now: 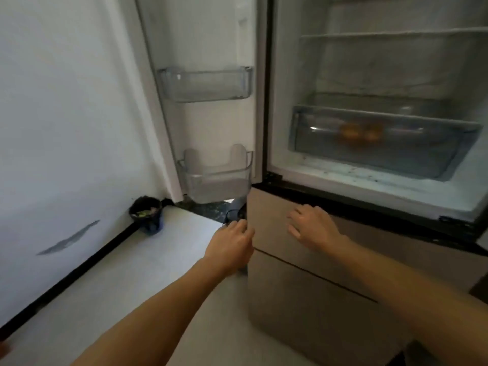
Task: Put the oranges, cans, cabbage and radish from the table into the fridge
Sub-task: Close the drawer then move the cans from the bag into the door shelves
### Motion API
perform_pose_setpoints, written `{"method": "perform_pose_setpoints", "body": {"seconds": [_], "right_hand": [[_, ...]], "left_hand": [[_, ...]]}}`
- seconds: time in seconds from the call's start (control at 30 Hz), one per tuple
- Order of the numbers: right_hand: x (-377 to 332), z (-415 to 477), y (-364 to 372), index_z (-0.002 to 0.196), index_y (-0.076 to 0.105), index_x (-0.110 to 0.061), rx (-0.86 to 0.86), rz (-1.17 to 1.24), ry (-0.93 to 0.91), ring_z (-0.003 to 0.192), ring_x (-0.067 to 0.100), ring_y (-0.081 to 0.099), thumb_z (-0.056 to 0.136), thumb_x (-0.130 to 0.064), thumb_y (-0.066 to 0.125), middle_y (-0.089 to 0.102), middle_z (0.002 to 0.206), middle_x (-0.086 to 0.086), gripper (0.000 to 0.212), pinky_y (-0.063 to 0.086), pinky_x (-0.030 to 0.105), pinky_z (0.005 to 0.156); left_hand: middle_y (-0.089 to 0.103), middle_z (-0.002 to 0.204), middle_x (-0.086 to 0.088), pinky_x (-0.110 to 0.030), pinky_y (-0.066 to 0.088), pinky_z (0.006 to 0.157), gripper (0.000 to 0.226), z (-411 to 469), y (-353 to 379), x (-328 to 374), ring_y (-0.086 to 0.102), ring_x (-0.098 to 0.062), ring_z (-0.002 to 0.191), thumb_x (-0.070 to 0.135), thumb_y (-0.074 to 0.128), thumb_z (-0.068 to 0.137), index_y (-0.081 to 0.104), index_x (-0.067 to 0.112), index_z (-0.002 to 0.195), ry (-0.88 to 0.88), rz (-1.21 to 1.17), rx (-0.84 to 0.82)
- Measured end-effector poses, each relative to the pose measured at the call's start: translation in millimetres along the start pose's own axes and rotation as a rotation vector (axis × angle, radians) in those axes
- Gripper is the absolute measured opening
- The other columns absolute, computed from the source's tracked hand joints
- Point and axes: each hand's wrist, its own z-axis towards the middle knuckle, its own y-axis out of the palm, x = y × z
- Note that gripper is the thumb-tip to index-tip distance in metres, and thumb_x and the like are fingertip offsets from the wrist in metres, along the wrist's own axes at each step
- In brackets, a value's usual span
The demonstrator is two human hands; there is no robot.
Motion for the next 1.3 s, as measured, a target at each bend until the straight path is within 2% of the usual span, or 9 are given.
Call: {"method": "perform_pose_setpoints", "body": {"seconds": [0.13,0.3,0.43,0.53,0.63,0.7,0.87,1.1,1.3], "right_hand": [[-107.7,-0.5,21.8,0.112,0.063,-0.018,-0.031,0.128,-0.186,0.099,0.023,0.057,0.096,-0.034,0.045,0.061,0.110,0.004,0.028,0.042,0.034,0.081],[-253.4,10.8,36.6,0.100,0.068,-0.016,-0.070,0.176,-0.426,0.076,0.026,0.063,0.087,-0.035,0.053,0.067,0.090,0.005,0.028,0.049,0.036,0.064],[-374.4,15.6,30.4,0.096,0.070,-0.016,0.000,0.219,-0.589,0.072,0.025,0.063,0.084,-0.033,0.063,0.067,0.087,0.004,0.022,0.050,0.035,0.061],[-469.5,20.2,26.0,0.101,0.069,-0.017,0.008,0.234,-0.661,0.081,0.024,0.064,0.087,-0.033,0.061,0.068,0.094,0.003,0.023,0.049,0.035,0.068],[-564.0,24.0,21.7,0.107,0.067,-0.017,0.023,0.279,-0.721,0.089,0.025,0.063,0.090,-0.034,0.055,0.066,0.101,0.003,0.027,0.048,0.036,0.075],[-623.1,25.1,13.4,0.107,0.067,-0.015,0.024,0.331,-0.781,0.089,0.026,0.064,0.091,-0.033,0.056,0.066,0.101,0.004,0.027,0.048,0.036,0.077],[-750.4,35.5,-7.8,0.121,0.058,-0.020,0.030,0.410,-0.926,0.106,0.017,0.058,0.098,-0.037,0.044,0.060,0.118,-0.002,0.033,0.044,0.030,0.090],[-901.0,83.6,2.5,0.098,0.060,-0.017,-0.011,0.403,-1.066,0.089,0.024,0.059,0.092,-0.033,0.045,0.060,0.096,0.001,0.022,0.043,0.034,0.072],[-1031.5,145.6,13.5,0.114,0.058,-0.020,-0.060,0.457,-1.133,0.098,0.022,0.058,0.095,-0.035,0.045,0.060,0.108,0.001,0.028,0.046,0.034,0.080]], "left_hand": [[0.057,0.111,-0.010,-0.040,0.046,0.076,0.029,-118.9,3.0,-48.6,0.055,-0.030,0.098,0.026,0.047,0.093,0.057,0.011,0.115,-0.227,0.073,-0.118],[0.058,0.085,-0.006,-0.040,0.051,0.055,0.009,-266.6,-8.6,-120.0,0.058,-0.028,0.071,0.020,0.062,0.082,0.062,0.012,0.087,-0.528,0.079,-0.151],[0.055,0.099,-0.002,-0.038,0.052,0.070,0.019,-379.0,-28.0,-169.8,0.056,-0.021,0.084,0.028,0.049,0.091,0.059,0.015,0.103,-0.729,0.087,-0.134],[0.055,0.105,0.001,-0.033,0.052,0.078,0.022,-465.3,-45.9,-208.1,0.055,-0.016,0.091,0.031,0.047,0.093,0.057,0.018,0.107,-0.820,0.095,-0.097],[0.055,0.111,0.001,-0.029,0.050,0.081,0.021,-543.6,-71.0,-245.1,0.054,-0.015,0.098,0.031,0.048,0.093,0.057,0.020,0.109,-0.907,0.102,-0.101],[0.052,0.112,-0.001,-0.028,0.045,0.077,0.022,-589.6,-89.0,-267.6,0.052,-0.018,0.103,0.029,0.047,0.093,0.056,0.018,0.111,-0.998,0.122,-0.096],[0.047,0.114,-0.004,-0.027,0.038,0.065,0.021,-679.1,-114.5,-318.1,0.048,-0.020,0.102,0.026,0.043,0.096,0.052,0.013,0.109,-1.147,0.143,-0.122],[0.051,0.108,-0.003,-0.038,0.048,0.077,0.022,-766.5,-114.8,-404.5,0.050,-0.023,0.104,0.026,0.045,0.093,0.056,0.012,0.106,-1.285,0.147,-0.058],[0.054,0.107,0.000,-0.034,0.047,0.075,0.024,-822.0,-120.5,-500.9,0.054,-0.020,0.100,0.028,0.048,0.092,0.058,0.016,0.109,-1.404,0.170,-0.036]]}}
